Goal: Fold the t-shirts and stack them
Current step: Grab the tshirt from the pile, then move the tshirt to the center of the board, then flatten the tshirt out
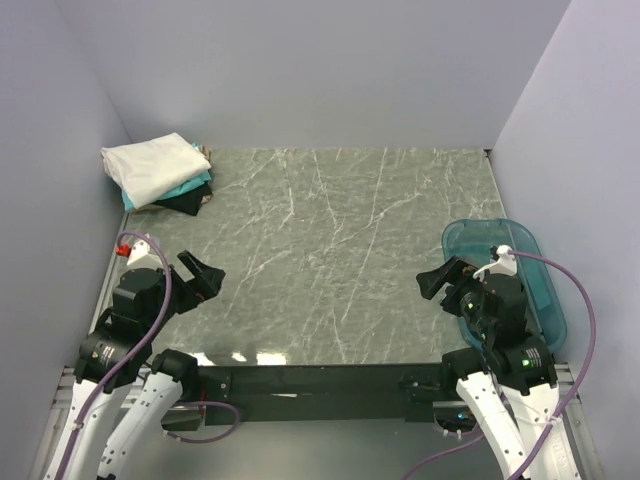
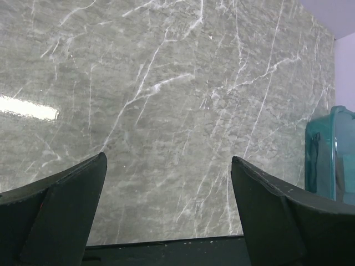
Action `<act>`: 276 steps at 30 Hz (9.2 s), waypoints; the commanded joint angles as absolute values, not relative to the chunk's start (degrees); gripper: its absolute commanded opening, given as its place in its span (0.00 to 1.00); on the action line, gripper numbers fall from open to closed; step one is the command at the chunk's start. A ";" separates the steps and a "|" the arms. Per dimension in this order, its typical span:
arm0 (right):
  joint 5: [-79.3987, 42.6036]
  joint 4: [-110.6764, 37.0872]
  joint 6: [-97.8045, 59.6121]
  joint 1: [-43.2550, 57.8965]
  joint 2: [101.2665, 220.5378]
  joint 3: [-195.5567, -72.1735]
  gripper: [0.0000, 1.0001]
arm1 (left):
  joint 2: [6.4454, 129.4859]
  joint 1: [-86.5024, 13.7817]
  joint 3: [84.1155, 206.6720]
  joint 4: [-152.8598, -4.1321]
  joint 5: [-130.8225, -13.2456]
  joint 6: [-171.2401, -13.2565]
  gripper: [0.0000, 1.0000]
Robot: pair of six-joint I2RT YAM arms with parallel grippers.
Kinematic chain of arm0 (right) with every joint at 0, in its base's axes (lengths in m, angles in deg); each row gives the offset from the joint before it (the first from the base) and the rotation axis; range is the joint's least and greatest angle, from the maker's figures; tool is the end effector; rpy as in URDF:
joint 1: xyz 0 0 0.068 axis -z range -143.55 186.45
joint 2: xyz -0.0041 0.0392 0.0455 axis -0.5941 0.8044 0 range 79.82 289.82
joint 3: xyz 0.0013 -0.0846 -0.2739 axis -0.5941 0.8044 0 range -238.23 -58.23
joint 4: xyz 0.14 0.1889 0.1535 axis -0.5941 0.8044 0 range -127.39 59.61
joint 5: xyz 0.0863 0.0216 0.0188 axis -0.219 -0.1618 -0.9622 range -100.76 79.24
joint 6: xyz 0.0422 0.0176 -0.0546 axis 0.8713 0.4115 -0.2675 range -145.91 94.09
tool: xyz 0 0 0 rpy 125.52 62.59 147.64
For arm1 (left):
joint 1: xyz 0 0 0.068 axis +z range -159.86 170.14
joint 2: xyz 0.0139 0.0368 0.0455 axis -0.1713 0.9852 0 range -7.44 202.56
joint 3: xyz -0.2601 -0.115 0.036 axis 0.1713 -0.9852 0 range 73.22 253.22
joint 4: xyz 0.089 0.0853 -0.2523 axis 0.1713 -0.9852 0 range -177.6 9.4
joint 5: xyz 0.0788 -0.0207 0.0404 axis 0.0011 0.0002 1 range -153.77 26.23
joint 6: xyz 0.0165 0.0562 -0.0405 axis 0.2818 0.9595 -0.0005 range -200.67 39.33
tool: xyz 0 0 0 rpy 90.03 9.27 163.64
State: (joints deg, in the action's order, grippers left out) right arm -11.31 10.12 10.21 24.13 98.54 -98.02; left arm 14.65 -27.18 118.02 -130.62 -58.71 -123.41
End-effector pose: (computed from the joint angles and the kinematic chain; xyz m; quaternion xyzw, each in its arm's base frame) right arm 0.0990 0.0222 0.2953 0.1728 0.8323 0.2198 0.4786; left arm 0.0985 -0.0253 0.3152 -0.2101 0.8273 -0.2274 0.4688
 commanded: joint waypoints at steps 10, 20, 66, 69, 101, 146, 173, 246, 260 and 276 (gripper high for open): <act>-10.84 8.40 10.30 24.49 99.33 -97.52 0.93 | 19.01 -27.09 119.02 -130.08 -58.32 -123.74 1.00; -5.32 9.28 12.41 24.41 98.37 -97.61 0.95 | 19.10 -27.09 118.84 -129.56 -59.99 -122.77 0.99; -0.03 -1.88 9.25 59.83 147.93 -101.82 0.98 | 19.55 -27.09 118.75 -129.82 -59.55 -122.59 1.00; -0.12 -2.23 8.54 60.35 151.27 -102.09 0.98 | 18.66 -27.09 118.75 -129.73 -59.20 -122.85 0.99; -1.18 17.34 0.28 60.79 138.37 -127.90 0.00 | 18.57 -27.09 118.66 -130.08 -58.85 -123.12 0.99; -3.98 11.92 20.67 0.59 143.29 -127.15 0.92 | 20.16 -27.00 119.02 -131.05 -55.78 -124.44 0.99; -13.22 -11.03 26.30 -8.99 150.47 -104.63 0.58 | 22.88 -27.00 118.75 -129.64 -57.62 -123.47 0.93; -16.65 10.16 16.98 17.11 130.80 -107.18 0.00 | 81.32 -50.38 132.19 -105.56 -48.13 -125.40 0.48; -17.70 9.63 15.31 17.11 134.31 -108.33 0.00 | 87.91 -47.30 134.39 -103.89 -49.10 -124.00 0.44; -18.05 9.54 14.61 17.02 135.81 -109.47 0.00 | 88.63 -47.04 133.34 -104.33 -47.69 -125.05 0.40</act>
